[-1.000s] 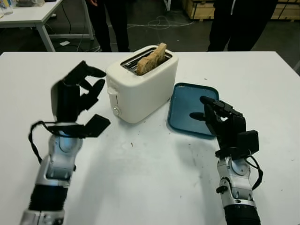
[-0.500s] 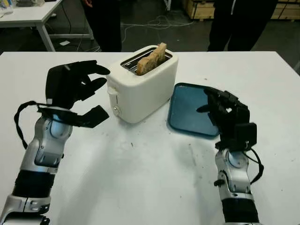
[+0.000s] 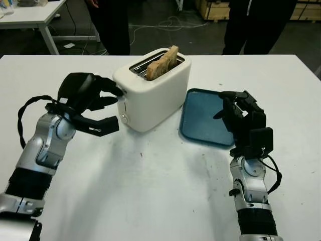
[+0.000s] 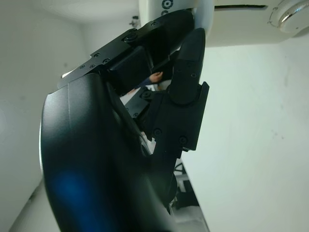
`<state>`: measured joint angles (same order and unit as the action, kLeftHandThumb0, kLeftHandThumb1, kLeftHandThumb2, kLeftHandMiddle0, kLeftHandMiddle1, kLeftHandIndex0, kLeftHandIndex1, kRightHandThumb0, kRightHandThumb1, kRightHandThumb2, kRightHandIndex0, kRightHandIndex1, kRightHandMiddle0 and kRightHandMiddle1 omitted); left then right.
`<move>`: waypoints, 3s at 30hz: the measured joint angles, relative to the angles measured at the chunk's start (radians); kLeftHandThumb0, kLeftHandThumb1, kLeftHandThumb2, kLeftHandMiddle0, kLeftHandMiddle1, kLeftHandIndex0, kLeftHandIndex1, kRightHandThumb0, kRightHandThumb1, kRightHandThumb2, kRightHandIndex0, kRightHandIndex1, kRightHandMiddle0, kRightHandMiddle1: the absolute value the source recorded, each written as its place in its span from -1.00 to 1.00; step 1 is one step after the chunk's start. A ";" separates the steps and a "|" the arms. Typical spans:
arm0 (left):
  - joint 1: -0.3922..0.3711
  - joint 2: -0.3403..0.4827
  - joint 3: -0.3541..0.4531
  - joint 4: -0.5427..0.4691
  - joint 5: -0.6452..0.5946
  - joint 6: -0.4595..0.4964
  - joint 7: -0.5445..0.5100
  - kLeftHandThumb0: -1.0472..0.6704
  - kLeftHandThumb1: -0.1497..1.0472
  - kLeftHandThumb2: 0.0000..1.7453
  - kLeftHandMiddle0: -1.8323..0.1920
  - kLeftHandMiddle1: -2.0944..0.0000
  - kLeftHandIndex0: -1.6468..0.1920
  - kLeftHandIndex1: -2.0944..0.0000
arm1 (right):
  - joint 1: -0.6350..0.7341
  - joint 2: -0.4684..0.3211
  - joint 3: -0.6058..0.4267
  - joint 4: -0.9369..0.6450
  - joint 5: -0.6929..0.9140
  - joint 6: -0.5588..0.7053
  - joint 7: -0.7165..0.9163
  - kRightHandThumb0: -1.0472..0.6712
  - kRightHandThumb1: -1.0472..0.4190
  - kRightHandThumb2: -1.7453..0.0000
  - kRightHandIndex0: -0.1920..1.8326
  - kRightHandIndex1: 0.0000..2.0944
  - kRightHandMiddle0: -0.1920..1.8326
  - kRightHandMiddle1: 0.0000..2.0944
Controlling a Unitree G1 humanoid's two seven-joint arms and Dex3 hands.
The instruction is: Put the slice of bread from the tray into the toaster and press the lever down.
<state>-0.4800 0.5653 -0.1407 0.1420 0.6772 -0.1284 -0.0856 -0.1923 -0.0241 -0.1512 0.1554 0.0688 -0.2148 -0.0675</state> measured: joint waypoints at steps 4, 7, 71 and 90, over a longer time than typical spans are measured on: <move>-0.011 0.012 -0.007 -0.001 0.001 0.012 -0.028 -0.18 0.79 -0.95 -0.07 -0.38 -0.53 0.90 | 0.000 0.000 -0.004 0.000 0.000 0.000 -0.003 -0.42 -0.83 0.73 -0.11 0.59 -0.03 -0.09; -0.015 0.019 -0.012 -0.001 0.000 0.017 -0.039 -0.18 0.79 -0.93 -0.06 -0.38 -0.53 0.91 | 0.000 0.000 -0.008 0.000 0.000 0.000 -0.005 -0.43 -0.83 0.74 -0.11 0.58 -0.03 -0.11; 0.376 -0.399 -0.117 -0.162 -0.034 0.104 0.567 -0.09 0.38 -0.06 -0.02 -0.66 -0.33 0.87 | 0.019 -0.061 -0.055 -0.029 0.019 -0.002 0.062 -0.44 -0.83 0.79 -0.14 0.66 0.16 -0.72; 0.352 -0.484 0.077 -0.182 -0.370 -0.127 0.486 -0.39 0.79 -0.70 0.29 -0.55 0.24 -0.18 | -0.011 -0.028 -0.010 0.061 0.025 0.027 0.053 -0.42 -0.83 0.76 -0.10 0.39 -0.02 -0.22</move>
<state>-0.1280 0.0811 -0.0639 -0.0398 0.3072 -0.2555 0.4003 -0.2037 -0.0518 -0.1613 0.2160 0.0935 -0.1874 -0.0141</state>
